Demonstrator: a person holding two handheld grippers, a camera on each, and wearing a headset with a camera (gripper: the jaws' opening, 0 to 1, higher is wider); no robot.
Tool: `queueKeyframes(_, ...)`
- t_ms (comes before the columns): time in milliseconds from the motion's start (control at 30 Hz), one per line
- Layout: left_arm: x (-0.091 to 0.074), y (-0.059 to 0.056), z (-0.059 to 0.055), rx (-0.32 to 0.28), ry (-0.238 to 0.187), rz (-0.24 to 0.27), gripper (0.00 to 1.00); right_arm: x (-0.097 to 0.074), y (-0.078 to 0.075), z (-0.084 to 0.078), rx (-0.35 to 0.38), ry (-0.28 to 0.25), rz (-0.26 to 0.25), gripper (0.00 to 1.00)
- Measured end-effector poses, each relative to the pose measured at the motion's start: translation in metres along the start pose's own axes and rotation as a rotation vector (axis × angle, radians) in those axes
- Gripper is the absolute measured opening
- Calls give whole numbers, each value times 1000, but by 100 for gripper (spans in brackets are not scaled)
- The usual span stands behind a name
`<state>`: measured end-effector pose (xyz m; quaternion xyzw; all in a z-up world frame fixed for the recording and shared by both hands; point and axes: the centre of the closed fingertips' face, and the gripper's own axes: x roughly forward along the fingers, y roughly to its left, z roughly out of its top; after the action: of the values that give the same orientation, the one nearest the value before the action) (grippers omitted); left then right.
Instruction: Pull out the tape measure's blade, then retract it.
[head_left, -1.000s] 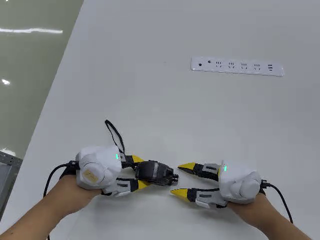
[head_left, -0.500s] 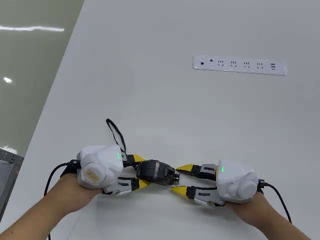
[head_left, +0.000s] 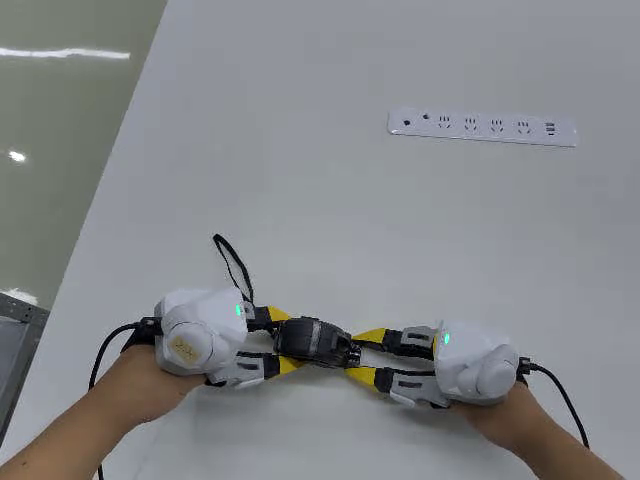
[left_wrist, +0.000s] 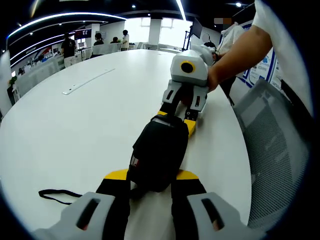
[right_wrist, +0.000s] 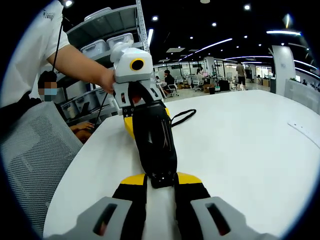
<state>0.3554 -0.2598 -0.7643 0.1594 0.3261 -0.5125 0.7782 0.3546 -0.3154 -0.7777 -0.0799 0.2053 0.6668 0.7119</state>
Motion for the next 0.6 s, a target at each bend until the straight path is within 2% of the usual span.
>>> queueKeyframes(133, 0, 0, 0, -3, 0, 0, 27, -2, 0, -1, 1, 2, 10, 19)
queueKeyframes(167, 0, 0, 0, -5, 0, -1, 27, -3, 0, -1, 23, 0, 15, 19)
queueKeyframes(600, 1, 0, 0, -4, 0, -5, 27, -2, 0, -1, -6, -10, 35, 18)
